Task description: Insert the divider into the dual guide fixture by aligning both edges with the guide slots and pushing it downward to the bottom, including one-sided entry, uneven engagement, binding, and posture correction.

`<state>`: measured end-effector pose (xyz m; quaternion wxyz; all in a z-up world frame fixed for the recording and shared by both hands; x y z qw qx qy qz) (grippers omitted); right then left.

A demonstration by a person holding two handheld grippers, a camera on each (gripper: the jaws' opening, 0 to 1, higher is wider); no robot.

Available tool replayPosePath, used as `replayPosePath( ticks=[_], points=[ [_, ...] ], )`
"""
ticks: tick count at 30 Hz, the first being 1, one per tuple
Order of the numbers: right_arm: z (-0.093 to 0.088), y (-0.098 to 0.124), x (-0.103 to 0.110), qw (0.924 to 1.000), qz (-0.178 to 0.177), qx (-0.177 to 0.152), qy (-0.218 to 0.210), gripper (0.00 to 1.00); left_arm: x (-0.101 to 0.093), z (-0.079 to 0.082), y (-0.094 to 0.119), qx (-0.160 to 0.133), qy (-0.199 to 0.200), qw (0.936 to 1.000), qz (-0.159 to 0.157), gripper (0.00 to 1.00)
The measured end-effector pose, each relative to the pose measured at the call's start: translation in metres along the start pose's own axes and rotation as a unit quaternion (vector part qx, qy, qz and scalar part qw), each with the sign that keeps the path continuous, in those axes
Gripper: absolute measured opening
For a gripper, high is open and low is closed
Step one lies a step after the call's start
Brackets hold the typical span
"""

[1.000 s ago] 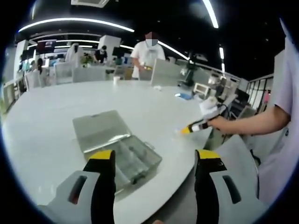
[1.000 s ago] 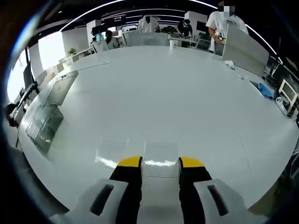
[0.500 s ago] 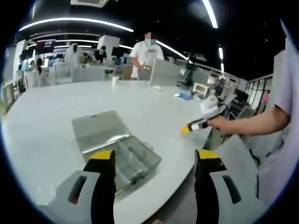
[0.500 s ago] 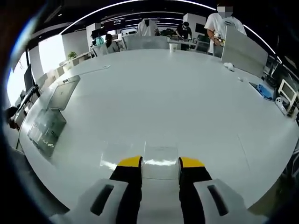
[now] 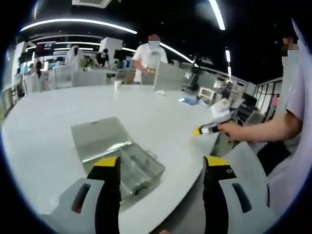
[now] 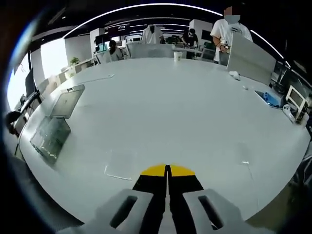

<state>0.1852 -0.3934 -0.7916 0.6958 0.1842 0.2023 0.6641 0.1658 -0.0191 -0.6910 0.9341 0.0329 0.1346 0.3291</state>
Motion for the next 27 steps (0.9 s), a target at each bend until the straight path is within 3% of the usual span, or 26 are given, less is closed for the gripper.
replayPosePath(
  ticks=[10,21,27],
  points=[
    [0.024,0.013,-0.021,0.9997,-0.017,-0.019,-0.006,0.0,-0.005,0.004,-0.008,-0.004,-0.004,0.9999,-0.016,0.66],
    [0.026,0.025,-0.048,0.9993,-0.03,-0.023,-0.002,0.0,-0.01,0.002,-0.012,-0.001,-0.007,0.9996,-0.027,0.66],
    [0.028,0.032,-0.054,0.9991,0.002,-0.034,0.026,0.0,-0.014,0.003,-0.015,-0.001,-0.006,0.9994,-0.034,0.66]
  ],
)
Point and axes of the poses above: the point that each gripper's makers call its tool centre point, and the gripper's own axes: y roughly backward along the fingers, x roughly to its left, z roughly out of its top, the point moved 7 cm from there along y, roughly backward along the fingers, and after that the axes turned 11 degrees about -x, right-handed, at the moved point
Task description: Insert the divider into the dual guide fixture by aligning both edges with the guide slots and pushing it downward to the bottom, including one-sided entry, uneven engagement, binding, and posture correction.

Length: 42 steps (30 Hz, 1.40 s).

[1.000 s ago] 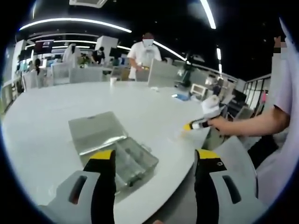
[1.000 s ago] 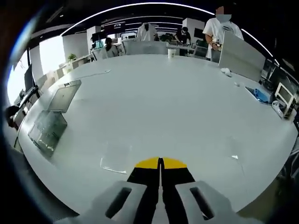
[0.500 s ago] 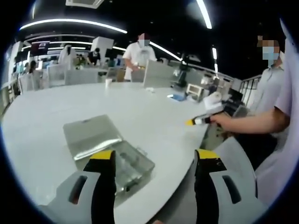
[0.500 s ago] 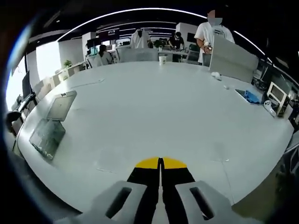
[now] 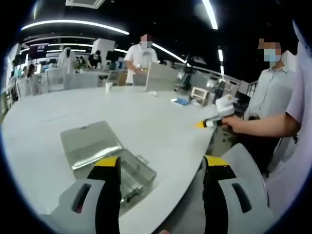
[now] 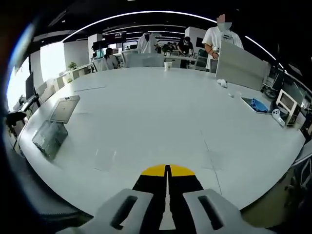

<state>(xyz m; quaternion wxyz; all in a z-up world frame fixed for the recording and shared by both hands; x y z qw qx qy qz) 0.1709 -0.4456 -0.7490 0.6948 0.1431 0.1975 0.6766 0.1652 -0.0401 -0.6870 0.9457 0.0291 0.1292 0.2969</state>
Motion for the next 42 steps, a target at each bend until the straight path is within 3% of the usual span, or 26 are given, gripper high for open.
replayPosePath(
  ticks=[5,12,21,35,42],
  points=[
    [-0.001,0.006,-0.01,0.9994,0.034,-0.005,0.007,0.0,-0.003,0.001,-0.002,0.0,-0.003,1.0,-0.004,0.66],
    [-0.006,0.014,-0.031,0.998,0.055,0.009,0.03,0.0,-0.006,0.001,-0.002,0.002,-0.006,1.0,-0.002,0.66],
    [-0.004,0.011,-0.037,0.9929,0.096,0.023,0.067,0.0,-0.008,0.003,-0.008,0.003,-0.01,0.9999,0.003,0.66],
    [-0.002,0.014,-0.058,0.98,0.127,0.056,0.142,0.02,-0.008,0.005,-0.012,0.002,-0.01,0.9999,0.008,0.66],
    [-0.002,0.014,-0.066,0.9691,0.15,0.074,0.181,0.07,-0.01,0.005,-0.01,0.003,-0.01,0.9999,0.01,0.66]
  ],
)
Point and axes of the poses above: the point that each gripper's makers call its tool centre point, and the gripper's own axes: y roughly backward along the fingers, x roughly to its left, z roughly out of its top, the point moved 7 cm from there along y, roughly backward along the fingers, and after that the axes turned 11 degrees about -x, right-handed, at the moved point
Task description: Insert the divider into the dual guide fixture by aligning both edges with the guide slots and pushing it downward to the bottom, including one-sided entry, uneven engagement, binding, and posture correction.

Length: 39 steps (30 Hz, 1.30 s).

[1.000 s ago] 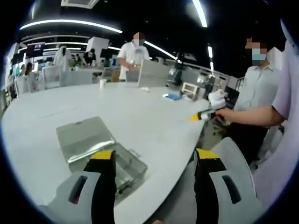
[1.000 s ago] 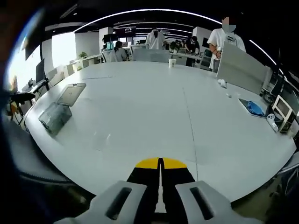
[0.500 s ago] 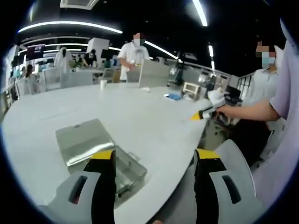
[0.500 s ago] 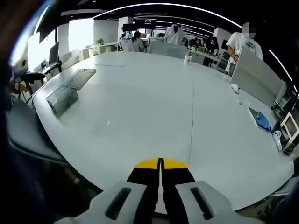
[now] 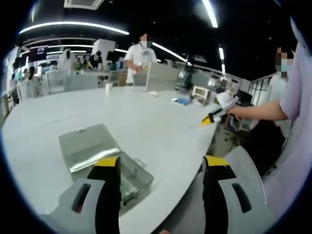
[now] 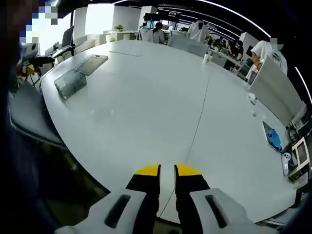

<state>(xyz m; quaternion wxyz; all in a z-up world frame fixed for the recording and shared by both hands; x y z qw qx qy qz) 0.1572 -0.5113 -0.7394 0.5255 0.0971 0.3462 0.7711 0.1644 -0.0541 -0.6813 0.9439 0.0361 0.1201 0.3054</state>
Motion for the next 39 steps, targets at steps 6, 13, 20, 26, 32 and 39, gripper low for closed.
replayPosePath(
  ticks=[6,13,20,26,32,39],
  points=[
    [-0.004,-0.004,-0.01,0.9996,0.015,0.013,0.022,0.1,-0.002,0.002,-0.002,0.001,-0.002,1.0,0.002,0.66],
    [-0.006,-0.018,-0.022,0.9961,0.057,0.022,0.063,0.17,-0.006,0.001,-0.006,0.009,-0.006,0.9999,0.006,0.66],
    [-0.01,-0.035,-0.035,0.986,0.114,0.028,0.118,0.3,-0.008,0.0,-0.014,0.014,-0.004,0.9997,0.02,0.66],
    [-0.009,-0.047,-0.047,0.9792,0.147,0.028,0.137,0.36,-0.011,0.001,-0.023,0.013,0.0,0.9993,0.035,0.66],
    [-0.017,-0.062,-0.054,0.965,0.189,0.056,0.173,0.38,-0.014,0.001,-0.028,0.01,0.005,0.9986,0.052,0.66],
    [-0.022,-0.07,-0.059,0.9571,0.213,0.062,0.186,0.39,-0.012,0.003,-0.027,0.013,0.002,0.9974,0.071,0.66]
  ],
)
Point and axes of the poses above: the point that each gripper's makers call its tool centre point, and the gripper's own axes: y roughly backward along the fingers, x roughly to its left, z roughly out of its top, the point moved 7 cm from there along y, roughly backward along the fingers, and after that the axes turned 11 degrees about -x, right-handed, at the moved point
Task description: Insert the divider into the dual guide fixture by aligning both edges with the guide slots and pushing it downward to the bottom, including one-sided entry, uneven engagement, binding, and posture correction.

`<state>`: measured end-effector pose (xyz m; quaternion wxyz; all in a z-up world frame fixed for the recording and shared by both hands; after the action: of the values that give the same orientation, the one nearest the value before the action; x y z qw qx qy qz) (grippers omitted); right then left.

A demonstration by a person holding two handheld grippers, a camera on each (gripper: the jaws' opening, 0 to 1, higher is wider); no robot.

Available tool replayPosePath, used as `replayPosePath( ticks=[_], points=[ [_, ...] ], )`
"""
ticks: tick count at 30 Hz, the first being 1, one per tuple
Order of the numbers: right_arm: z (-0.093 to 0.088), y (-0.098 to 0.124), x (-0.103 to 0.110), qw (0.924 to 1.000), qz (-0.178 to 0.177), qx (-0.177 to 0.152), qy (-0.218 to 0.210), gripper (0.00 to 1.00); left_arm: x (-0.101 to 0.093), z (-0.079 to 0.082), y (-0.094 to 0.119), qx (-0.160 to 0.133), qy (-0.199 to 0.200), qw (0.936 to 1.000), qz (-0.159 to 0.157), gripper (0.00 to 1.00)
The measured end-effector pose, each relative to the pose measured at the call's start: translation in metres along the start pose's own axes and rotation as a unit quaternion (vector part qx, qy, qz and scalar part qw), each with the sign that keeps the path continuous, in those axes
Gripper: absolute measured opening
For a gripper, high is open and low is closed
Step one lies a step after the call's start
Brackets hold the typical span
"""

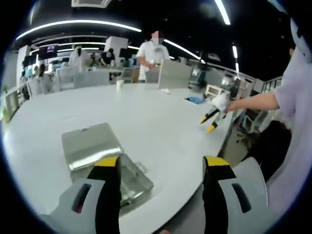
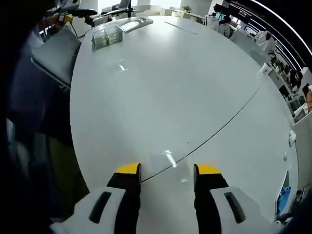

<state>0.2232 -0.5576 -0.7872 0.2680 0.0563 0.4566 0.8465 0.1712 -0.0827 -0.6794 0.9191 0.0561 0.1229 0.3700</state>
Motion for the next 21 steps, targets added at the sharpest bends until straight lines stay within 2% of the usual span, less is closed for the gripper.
replayPosePath(
  ticks=[20,21],
  points=[
    [0.0,-0.008,-0.004,0.9976,0.061,0.017,0.029,0.4,-0.004,0.002,-0.005,-0.003,-0.001,0.9999,0.014,0.65],
    [-0.005,-0.01,-0.011,0.9972,0.067,0.018,0.029,0.4,-0.004,0.002,-0.004,-0.003,-0.001,0.9999,0.016,0.65]
  ],
)
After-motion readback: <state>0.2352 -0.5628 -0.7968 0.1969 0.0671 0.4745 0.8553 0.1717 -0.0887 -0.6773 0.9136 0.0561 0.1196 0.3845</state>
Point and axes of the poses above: the point that each gripper's makers call its tool centre point, and the gripper's own axes: y roughly backward along the fingers, x roughly to its left, z roughly out of its top, the point moved 7 cm from there along y, roughly backward along the fingers, and after that the axes turned 11 degrees about -x, right-handed, at the moved point
